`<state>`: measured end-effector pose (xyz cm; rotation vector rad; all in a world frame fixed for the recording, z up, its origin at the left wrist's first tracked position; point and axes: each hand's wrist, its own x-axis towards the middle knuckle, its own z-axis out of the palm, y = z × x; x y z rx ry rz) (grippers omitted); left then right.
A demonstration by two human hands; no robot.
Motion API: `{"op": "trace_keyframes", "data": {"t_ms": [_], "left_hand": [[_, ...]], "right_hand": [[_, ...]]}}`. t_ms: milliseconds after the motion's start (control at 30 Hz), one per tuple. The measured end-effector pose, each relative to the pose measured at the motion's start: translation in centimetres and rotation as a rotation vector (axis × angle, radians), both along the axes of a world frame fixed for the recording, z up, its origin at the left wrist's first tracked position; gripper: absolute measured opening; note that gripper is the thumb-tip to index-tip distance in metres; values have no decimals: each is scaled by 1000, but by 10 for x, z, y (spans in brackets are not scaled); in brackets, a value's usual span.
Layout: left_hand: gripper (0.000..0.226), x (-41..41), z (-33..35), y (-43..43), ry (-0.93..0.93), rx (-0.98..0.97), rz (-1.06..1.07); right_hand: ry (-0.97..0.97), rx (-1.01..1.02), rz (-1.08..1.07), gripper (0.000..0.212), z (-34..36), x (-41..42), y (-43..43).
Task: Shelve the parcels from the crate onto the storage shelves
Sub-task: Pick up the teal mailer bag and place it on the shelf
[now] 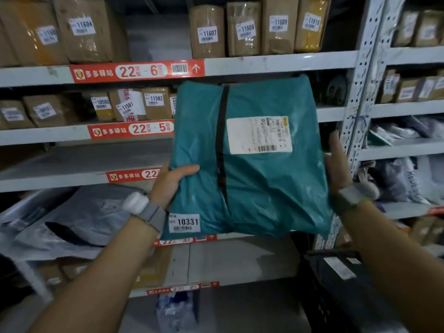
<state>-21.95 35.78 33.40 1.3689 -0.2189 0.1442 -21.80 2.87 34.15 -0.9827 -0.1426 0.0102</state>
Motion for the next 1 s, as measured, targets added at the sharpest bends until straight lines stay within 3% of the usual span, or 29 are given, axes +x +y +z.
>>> {"op": "trace_keyframes", "data": {"t_ms": [100, 200, 367, 567, 733, 1000], "left_hand": [[47, 2, 13, -4, -157, 156, 56], [51, 10, 19, -13, -351, 426, 68], [80, 29, 21, -8, -378, 654, 81], [82, 33, 13, 4, -364, 637, 87], [47, 34, -3, 14, -320, 501, 74], [32, 42, -89, 37, -41, 453, -68]], "right_hand": [[73, -272, -21, 52, 0, 11, 5], [106, -276, -212, 38, -9, 32, 15], [128, -334, -415, 60, -28, 62, 17], [113, -481, -508, 83, -21, 62, 29], [154, -671, -555, 55, -9, 40, 49], [374, -814, -420, 53, -98, 40, 62]]}}
